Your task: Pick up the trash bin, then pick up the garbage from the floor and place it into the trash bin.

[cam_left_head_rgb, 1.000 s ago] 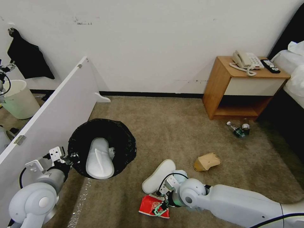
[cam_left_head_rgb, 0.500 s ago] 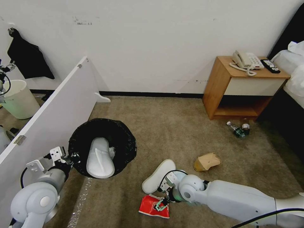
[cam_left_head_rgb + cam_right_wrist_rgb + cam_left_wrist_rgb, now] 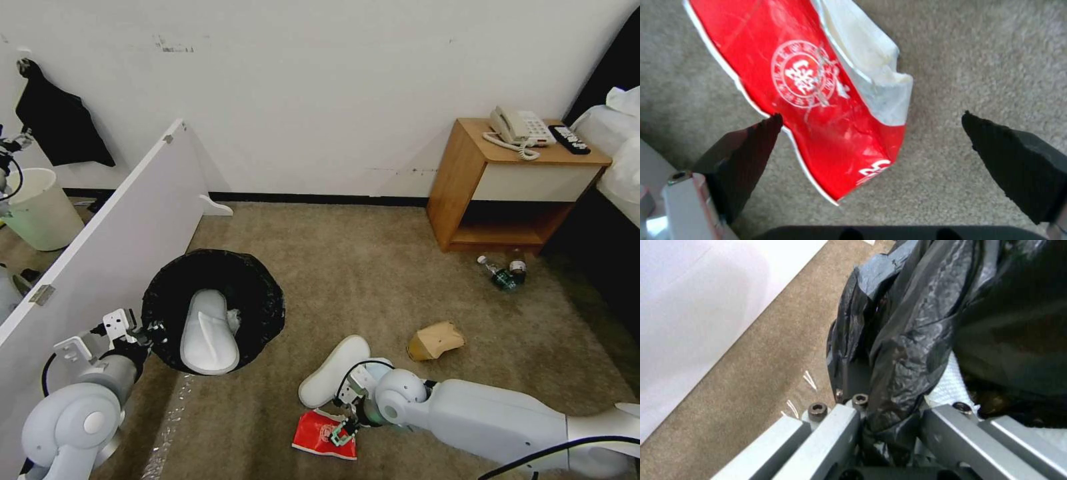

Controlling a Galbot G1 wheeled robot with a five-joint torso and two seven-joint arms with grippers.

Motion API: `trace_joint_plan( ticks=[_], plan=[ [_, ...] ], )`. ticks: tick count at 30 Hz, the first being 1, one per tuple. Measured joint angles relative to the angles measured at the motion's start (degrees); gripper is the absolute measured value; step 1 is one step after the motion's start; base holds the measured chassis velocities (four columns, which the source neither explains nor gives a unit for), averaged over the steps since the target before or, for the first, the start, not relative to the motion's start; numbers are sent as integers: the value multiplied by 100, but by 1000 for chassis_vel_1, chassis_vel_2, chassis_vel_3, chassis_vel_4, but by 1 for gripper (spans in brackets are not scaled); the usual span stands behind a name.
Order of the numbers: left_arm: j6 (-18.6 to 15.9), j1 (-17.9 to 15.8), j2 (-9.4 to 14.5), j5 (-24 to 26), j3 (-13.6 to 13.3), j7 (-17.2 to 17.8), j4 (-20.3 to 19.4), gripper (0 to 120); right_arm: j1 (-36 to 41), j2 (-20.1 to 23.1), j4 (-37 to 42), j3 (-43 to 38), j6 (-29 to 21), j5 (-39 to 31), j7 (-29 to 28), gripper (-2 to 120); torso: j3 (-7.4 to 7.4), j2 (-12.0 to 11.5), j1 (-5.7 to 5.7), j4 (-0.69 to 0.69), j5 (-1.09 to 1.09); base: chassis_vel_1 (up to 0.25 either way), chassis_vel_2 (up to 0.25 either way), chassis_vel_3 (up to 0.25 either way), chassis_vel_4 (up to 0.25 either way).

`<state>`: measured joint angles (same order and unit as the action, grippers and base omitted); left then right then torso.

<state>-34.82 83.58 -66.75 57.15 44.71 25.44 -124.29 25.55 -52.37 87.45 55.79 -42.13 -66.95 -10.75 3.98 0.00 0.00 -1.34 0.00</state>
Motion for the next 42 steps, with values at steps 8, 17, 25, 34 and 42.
trace_joint_plan(
  ticks=[8,17,25,34,42],
  plan=[
    [6,-8,35,21,1,-18,53,0,20,-111,-223,-19,0,65,62,100,0,0,0,0,0,0,0,0,0],
    [24,-26,23,20,-17,-47,90,0,-196,-190,-303,64,3,87,110,100,0,0,0,0,-1,0,0,0,0],
    [33,-58,20,28,-1,-66,128,0,-476,-307,-471,267,54,241,260,100,0,0,0,0,0,0,0,0,0],
    [53,-85,42,41,23,-97,179,0,-687,-459,-608,389,96,312,344,100,0,0,0,0,0,0,0,0,0],
    [63,-82,45,55,48,-109,195,0,-872,-690,-742,503,137,315,410,100,0,0,0,0,0,0,0,0,0]
  ],
)
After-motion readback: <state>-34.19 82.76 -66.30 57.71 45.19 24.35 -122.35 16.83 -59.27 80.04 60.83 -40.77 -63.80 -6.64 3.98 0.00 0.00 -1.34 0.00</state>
